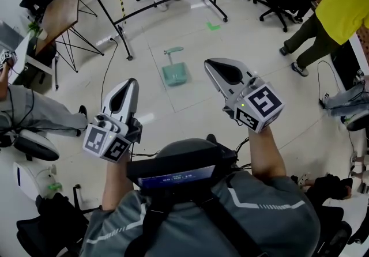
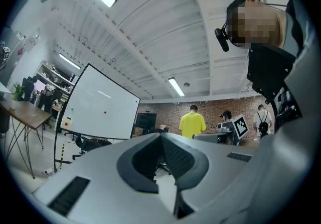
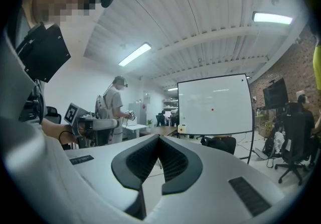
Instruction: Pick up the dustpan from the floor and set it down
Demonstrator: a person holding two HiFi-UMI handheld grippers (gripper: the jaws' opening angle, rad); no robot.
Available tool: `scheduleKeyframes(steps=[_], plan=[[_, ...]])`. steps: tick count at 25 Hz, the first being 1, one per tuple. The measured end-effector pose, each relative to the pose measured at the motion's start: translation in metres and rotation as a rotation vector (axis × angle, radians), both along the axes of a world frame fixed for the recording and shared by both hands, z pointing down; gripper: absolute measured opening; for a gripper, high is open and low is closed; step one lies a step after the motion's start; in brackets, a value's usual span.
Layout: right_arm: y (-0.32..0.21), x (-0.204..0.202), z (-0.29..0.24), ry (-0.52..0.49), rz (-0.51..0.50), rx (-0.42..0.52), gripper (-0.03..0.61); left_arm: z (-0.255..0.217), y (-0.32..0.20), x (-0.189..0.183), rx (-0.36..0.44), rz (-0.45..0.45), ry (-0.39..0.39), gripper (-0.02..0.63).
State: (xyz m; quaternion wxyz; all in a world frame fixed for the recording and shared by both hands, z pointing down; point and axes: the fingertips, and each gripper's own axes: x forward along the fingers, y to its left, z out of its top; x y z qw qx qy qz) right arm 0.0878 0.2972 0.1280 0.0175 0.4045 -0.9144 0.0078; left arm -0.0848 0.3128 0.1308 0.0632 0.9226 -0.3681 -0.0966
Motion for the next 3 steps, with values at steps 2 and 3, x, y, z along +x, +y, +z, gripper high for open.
scheduleKeyframes(steps=[2,3], plan=[[0.0023,0.0013,0.0028,0.003,-0.001,-0.001,0.018,0.0028,0.0039,0.0025,0.0,0.002,0.0,0.026],[0.0035,0.0022,0.0044,0.003,-0.001,-0.002,0.018,0.0044,0.006,0.004,0.0,0.004,0.001,0.026]])
